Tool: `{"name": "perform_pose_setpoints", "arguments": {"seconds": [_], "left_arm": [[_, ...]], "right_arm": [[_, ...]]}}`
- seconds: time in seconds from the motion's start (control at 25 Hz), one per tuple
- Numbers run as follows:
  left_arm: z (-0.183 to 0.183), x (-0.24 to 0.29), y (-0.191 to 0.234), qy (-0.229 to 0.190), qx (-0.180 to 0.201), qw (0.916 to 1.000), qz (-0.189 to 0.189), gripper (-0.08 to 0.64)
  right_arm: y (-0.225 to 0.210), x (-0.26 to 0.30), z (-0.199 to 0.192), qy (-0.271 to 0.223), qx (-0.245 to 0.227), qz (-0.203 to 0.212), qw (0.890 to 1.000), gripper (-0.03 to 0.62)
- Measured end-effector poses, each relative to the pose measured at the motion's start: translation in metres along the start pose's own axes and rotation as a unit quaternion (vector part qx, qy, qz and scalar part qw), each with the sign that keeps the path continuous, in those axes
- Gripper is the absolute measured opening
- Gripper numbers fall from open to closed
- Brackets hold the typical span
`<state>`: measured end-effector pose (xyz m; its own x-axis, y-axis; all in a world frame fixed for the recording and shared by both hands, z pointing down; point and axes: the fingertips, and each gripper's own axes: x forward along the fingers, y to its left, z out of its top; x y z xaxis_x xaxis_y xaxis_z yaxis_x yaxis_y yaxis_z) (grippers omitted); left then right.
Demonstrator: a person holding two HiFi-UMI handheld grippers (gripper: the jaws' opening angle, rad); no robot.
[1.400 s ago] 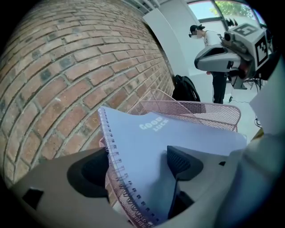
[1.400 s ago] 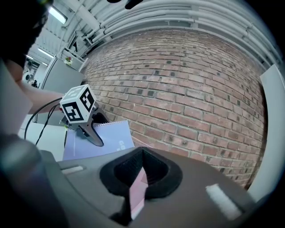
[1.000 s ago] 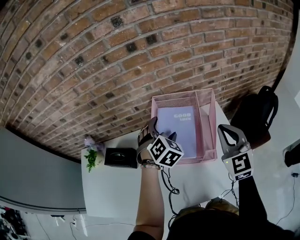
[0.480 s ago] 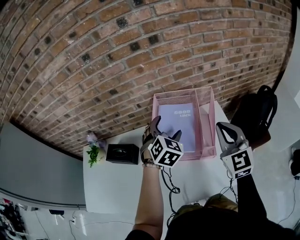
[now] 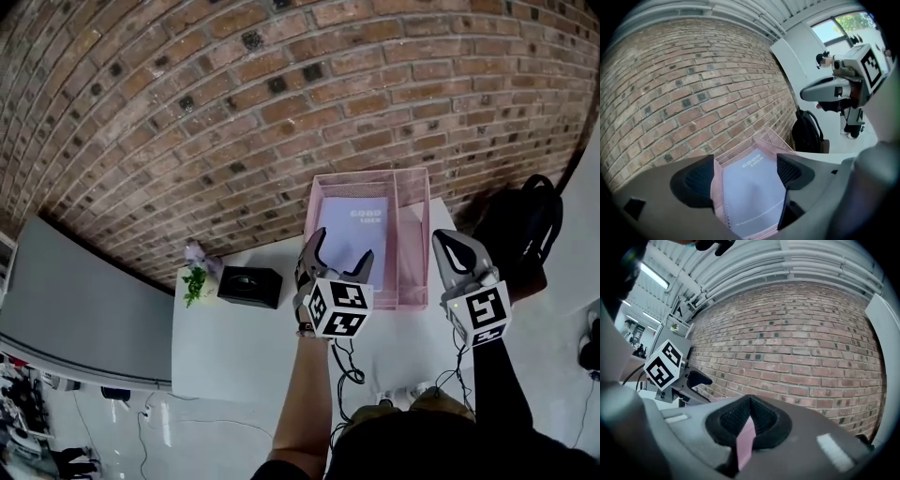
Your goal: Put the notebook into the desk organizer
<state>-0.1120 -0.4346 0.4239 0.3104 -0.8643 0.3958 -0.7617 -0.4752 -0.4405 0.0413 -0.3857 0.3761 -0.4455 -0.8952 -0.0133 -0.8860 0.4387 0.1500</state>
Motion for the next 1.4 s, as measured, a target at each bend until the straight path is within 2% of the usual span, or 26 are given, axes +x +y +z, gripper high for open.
{"name": "perform_pose_setpoints", "arguments": {"seconds": [0.08,0.4,0.68,0.92,1.16,1.28,1.36,1.4], "left_arm": [[0.007,-0.007,-0.003,-0.009,-0.018,0.9997,0.013,0.407],[0.018,-0.036,-0.020,-0.014,-0.052,0.9973,0.051,0.405],[0.042,-0.070,-0.039,-0.057,-0.094,0.9910,0.076,0.405],[0.064,-0.097,-0.046,-0.105,-0.136,0.9804,0.096,0.405],[0.060,-0.120,-0.032,-0.132,-0.163,0.9672,0.144,0.403],[0.055,-0.125,-0.026,-0.141,-0.174,0.9627,0.152,0.401],[0.053,-0.127,-0.023,-0.143,-0.171,0.9617,0.160,0.365],[0.054,-0.129,-0.022,-0.144,-0.169,0.9608,0.166,0.312]], "right_arm": [[-0.003,-0.003,0.003,-0.007,0.007,0.008,1.000,0.000],[-0.007,-0.021,0.008,-0.032,0.039,0.044,0.998,0.000],[-0.018,-0.033,0.010,-0.054,0.074,0.063,0.994,0.000],[-0.017,-0.035,0.012,-0.058,0.081,0.078,0.992,0.000],[-0.009,-0.033,0.015,-0.063,0.070,0.095,0.991,0.000],[-0.007,-0.032,0.018,-0.067,0.065,0.100,0.991,0.000],[-0.004,-0.030,0.021,-0.071,0.053,0.107,0.990,0.000],[-0.004,-0.030,0.022,-0.072,0.051,0.108,0.990,0.000]]}}
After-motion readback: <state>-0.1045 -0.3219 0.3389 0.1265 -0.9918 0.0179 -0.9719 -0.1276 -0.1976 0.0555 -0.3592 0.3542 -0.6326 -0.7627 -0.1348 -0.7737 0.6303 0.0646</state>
